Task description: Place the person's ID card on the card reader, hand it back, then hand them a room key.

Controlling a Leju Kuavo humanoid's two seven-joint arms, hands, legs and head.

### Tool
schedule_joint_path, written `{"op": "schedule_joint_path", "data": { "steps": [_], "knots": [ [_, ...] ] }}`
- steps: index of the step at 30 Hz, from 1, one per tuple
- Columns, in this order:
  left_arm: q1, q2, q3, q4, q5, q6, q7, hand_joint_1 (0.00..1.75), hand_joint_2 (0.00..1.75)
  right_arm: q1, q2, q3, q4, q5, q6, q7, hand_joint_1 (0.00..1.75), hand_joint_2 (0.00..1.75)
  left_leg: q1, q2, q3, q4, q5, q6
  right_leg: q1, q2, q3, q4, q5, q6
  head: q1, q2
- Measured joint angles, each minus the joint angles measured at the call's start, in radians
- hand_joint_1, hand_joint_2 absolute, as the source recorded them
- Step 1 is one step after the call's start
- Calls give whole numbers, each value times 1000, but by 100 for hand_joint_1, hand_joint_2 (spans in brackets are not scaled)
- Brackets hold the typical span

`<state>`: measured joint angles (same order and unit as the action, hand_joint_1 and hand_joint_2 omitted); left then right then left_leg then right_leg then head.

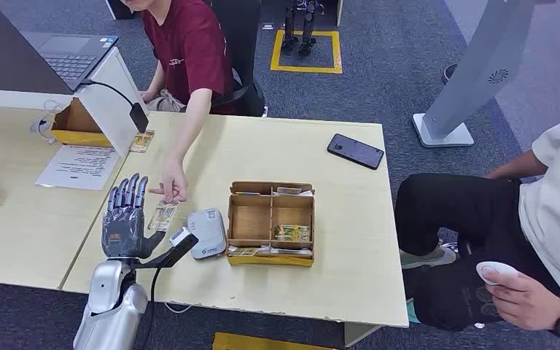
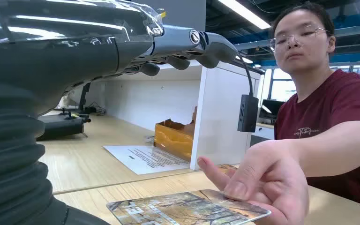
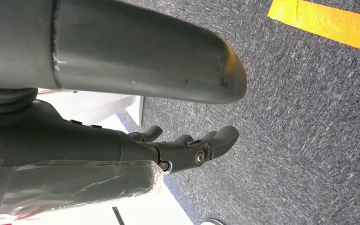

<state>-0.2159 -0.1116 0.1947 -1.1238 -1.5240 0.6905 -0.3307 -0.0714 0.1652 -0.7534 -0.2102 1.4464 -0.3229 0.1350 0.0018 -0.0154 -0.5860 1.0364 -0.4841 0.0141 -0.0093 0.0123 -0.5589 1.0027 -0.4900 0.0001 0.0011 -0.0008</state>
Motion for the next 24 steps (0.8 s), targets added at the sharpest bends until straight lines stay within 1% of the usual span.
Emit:
{"op": "schedule_joint_path", "data": {
  "steps": [1, 2, 3, 4, 7, 11, 16, 24],
  "knots": [
    [0, 0, 0, -1, 2, 0, -4, 66, 175, 0, 0, 0, 0, 1, 0, 1, 0, 0, 0, 0, 0, 0, 0, 0, 0, 0, 0, 0, 0, 0, 0, 0],
    [0, -1, 1, -1, 5, 0, -8, 93, 175, 0, 0, 0, 0, 2, 0, 1, 0, 0, 0, 0, 0, 0, 0, 0, 0, 0, 0, 0, 0, 0, 0, 0],
    [0, -2, 2, -2, 10, 0, -17, 137, 175, 0, 0, 0, 0, 4, 0, 2, 0, 0, 0, 0, 0, 0, 0, 0, 0, 0, 0, 0, 0, 0, 0, 0],
    [0, -4, 5, -5, 16, 0, -27, 175, 175, 0, 0, 0, 0, 7, 0, 3, 0, 0, 0, 0, 0, 0, 0, 0, 0, 0, 0, 0, 0, 0, 0, 0],
    [0, -13, 16, -12, 39, 0, -70, 175, 175, 0, 0, 0, 0, 11, 0, 5, 0, 0, 0, 0, 0, 0, 0, 0, 0, 0, 0, 0, 0, 0, 0, 0],
    [-1, -36, 57, -16, 61, 0, -154, 175, 175, 0, 0, -1, 0, 13, 0, 5, 0, 0, 0, 0, 0, 0, 0, 0, 0, 0, 0, 0, 0, 0, 0, 0],
    [-2, -53, 91, -17, 62, 1, -184, 175, 175, -1, 0, -2, 0, 14, 0, 4, 0, 0, 0, 0, 0, 0, 0, 0, 0, 0, 0, 0, 0, 0, 0, 0],
    [-5, -72, 132, -16, 81, 3, -255, 175, 175, -3, 0, -4, 0, 25, -2, 1, 0, 0, 0, 0, 0, 0, 0, 0, 0, 0, 0, 0, 0, 0, 0, 0]
  ]
}}
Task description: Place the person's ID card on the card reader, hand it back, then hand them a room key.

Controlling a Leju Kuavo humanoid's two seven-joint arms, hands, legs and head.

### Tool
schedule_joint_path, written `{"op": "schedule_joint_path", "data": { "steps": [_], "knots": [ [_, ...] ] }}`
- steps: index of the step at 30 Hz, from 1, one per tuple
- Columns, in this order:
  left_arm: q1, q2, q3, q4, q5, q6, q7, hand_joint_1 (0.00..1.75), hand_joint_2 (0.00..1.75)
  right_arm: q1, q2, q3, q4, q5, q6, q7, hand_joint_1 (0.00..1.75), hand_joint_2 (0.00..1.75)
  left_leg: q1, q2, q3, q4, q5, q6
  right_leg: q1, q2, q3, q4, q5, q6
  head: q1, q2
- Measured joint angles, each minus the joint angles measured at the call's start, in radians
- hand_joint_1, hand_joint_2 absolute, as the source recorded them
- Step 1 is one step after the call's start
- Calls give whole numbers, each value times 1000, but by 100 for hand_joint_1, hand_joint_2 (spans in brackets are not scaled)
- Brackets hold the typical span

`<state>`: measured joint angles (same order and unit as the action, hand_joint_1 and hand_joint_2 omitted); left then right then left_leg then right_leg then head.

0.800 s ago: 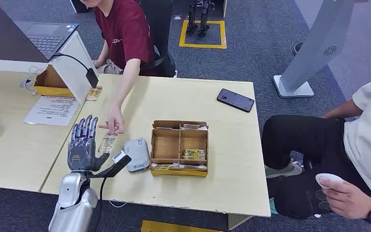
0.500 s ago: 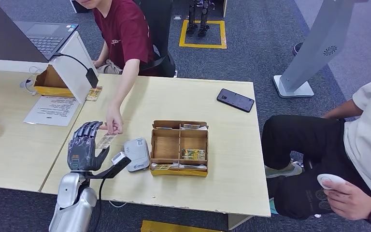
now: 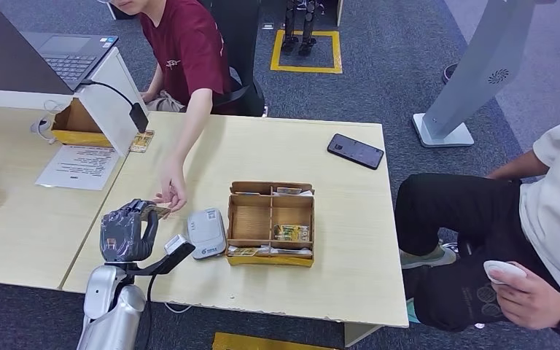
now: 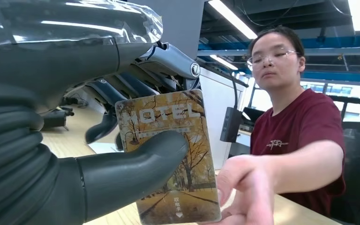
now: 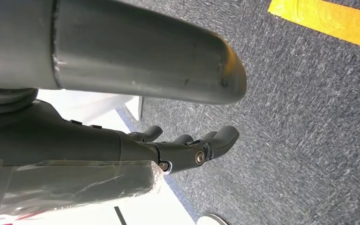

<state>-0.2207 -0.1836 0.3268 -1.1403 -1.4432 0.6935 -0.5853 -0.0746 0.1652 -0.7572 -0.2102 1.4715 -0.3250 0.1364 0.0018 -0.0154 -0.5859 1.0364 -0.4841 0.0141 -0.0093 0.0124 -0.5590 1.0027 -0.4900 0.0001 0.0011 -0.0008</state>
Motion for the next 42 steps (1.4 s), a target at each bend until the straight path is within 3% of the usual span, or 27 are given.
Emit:
{"op": "schedule_joint_path", "data": {
  "steps": [18, 23, 25, 27, 30, 34, 37, 42],
  "knots": [
    [-8, -26, 36, 3, 21, 0, -44, 175, 175, -1, 0, -5, 0, 5, -1, -2, 0, 0, 0, 0, 0, 0, 0, 0, 0, 0, 0, 0, 0, 0, 0, 0],
    [-33, -31, 52, 58, 166, -15, -82, 175, 175, -2, 0, -18, 0, 7, -1, -2, 0, 0, 0, 0, 0, 0, 0, 0, 0, -1, 0, 0, 0, 0, 0, 0],
    [-63, -30, 54, 129, 336, -81, -90, 175, 175, -4, 0, -23, 0, 6, -2, -2, 0, 0, 0, -1, 0, 0, 0, 0, 0, -1, 0, 0, 0, 0, 0, 0],
    [-79, -27, 45, 175, 499, -205, -81, 175, 175, -5, 0, -29, 0, 4, -3, -2, 0, 0, 0, 0, 0, 0, 0, 0, 0, 0, 0, 0, 0, 0, 0, 0],
    [-80, -23, 8, 185, 675, -404, -27, 175, 175, -5, 0, -39, 0, -3, -3, -2, 0, 0, 0, 0, 0, 0, 0, 0, 0, 0, 0, 0, 0, 0, 0, 0],
    [-69, -10, -40, 164, 855, -587, 55, 175, 175, -4, 0, -47, 0, -13, -4, -3, 0, 0, 0, 0, 0, 0, 0, 0, 0, 0, 0, 0, 0, 0, 0, 0],
    [-55, 1, -66, 140, 934, -636, 81, 175, 175, -4, 0, -51, 0, -12, -5, -3, 0, 0, 0, 0, 0, 0, 0, 0, 0, 0, -1, 0, 0, 0, 0, 0],
    [-47, 19, -100, 120, 980, -630, 101, 175, 175, -4, 0, -56, 0, -2, -8, -3, 0, 0, 0, 0, 0, 0, 0, 0, 0, 0, -1, 0, 0, 0, 0, 0]
  ]
}}
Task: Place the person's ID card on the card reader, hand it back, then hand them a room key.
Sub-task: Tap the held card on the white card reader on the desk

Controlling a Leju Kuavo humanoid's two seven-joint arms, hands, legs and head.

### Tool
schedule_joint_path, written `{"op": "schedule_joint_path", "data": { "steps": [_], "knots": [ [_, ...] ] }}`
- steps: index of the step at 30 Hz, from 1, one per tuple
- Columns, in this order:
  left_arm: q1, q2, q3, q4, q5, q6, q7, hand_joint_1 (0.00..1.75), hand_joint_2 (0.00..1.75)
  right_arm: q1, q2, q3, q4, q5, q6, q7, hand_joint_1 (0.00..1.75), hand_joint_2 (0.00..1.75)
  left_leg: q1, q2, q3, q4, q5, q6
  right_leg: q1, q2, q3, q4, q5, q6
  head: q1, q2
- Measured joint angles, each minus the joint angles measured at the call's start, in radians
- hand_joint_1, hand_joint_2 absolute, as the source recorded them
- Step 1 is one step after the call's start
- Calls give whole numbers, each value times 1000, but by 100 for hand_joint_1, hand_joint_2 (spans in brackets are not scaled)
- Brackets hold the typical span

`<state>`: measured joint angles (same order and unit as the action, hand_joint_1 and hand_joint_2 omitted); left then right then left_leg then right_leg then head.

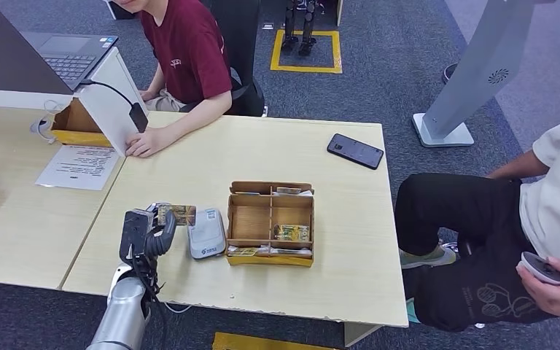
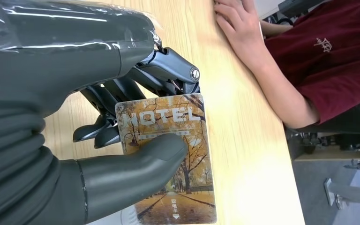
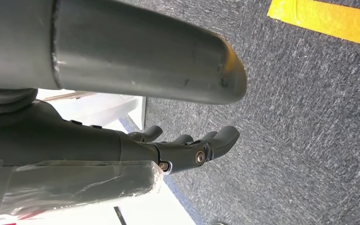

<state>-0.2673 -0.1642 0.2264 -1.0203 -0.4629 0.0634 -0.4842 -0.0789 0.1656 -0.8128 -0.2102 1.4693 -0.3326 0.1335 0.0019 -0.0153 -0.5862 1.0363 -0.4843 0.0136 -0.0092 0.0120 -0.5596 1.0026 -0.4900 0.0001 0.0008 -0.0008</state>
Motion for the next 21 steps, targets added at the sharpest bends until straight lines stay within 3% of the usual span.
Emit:
{"op": "schedule_joint_path", "data": {
  "steps": [21],
  "knots": [
    [39, 24, -76, -6, -32, 34, 29, 175, 175, 1, 0, -14, 0, 14, 0, 2, 0, 0, 0, 0, 0, 0, 0, 0, 0, 0, 0, 0, 0, 0, 0, 0]
  ]
}}
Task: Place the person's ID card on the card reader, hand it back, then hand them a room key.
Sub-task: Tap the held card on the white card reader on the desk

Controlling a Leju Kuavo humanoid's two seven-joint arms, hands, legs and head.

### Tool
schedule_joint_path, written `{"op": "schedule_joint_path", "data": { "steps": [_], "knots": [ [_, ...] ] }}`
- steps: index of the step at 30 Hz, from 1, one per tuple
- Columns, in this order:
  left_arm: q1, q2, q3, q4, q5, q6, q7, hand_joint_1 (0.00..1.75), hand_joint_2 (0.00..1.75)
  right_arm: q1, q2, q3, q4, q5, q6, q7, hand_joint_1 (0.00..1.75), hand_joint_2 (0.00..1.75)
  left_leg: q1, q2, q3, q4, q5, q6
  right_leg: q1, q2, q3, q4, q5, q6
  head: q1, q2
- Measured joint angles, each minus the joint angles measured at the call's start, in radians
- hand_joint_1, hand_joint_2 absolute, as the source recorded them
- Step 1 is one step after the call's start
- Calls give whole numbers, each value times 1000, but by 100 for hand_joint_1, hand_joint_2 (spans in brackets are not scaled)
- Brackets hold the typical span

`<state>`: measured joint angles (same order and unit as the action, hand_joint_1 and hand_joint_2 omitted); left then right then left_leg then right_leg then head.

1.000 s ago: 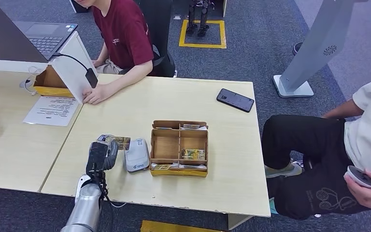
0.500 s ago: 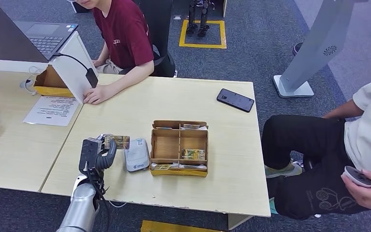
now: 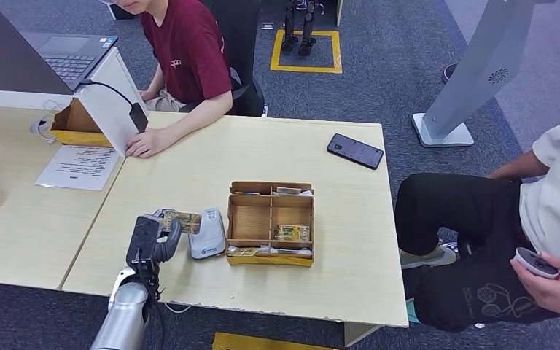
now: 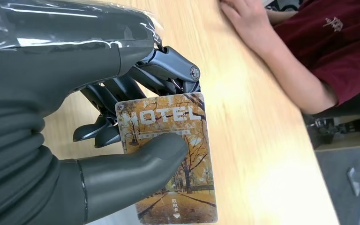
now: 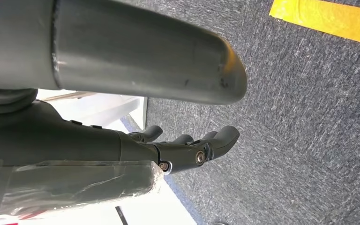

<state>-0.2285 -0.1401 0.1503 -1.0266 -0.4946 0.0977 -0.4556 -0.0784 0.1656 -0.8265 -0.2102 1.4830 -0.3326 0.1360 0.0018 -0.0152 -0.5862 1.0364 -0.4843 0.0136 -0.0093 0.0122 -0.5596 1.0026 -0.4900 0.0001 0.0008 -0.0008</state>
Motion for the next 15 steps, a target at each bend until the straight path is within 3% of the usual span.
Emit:
{"op": "schedule_joint_path", "data": {
  "steps": [15],
  "knots": [
    [34, 0, -34, 0, -16, 5, 5, 175, 175, 0, 0, -1, 0, 10, 0, 0, 0, 0, 0, 0, 0, 0, 0, 0, 0, 0, 0, 0, 0, 0, 0, 0]
  ]
}}
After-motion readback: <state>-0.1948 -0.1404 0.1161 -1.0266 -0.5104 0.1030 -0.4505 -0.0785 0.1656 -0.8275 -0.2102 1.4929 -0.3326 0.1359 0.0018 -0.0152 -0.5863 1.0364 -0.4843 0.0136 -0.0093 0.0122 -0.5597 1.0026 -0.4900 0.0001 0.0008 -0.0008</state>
